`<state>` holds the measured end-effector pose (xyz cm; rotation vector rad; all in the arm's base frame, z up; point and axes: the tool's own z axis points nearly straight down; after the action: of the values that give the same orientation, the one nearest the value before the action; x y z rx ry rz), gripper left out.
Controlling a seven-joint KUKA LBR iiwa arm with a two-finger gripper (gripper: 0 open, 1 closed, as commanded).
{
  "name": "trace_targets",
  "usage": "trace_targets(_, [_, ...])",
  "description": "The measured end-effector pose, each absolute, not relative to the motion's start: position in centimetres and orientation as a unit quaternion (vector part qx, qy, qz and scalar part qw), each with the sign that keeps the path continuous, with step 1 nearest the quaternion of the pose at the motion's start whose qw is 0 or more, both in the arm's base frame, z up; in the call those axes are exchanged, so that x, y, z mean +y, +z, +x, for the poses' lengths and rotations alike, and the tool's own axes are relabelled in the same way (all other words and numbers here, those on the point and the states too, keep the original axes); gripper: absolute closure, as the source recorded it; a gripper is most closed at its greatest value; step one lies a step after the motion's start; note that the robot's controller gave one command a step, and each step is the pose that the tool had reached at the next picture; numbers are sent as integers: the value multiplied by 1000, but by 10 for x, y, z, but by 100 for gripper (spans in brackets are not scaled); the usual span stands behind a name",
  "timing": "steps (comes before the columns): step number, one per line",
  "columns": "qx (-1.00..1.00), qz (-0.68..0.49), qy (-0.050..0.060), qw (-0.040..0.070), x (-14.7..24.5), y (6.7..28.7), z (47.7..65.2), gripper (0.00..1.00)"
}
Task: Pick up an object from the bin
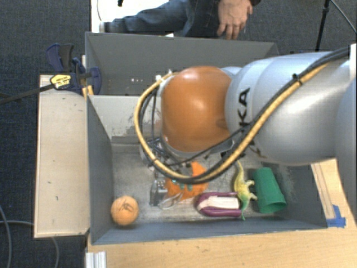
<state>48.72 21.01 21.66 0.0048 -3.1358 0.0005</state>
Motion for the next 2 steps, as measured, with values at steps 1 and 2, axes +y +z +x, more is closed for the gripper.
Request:
trace_targets(1, [-1000, -1, -1, -1, 209, 221, 489, 0])
trace_targets(2, [-999, 48, -1, -3, 229, 157, 486, 0])
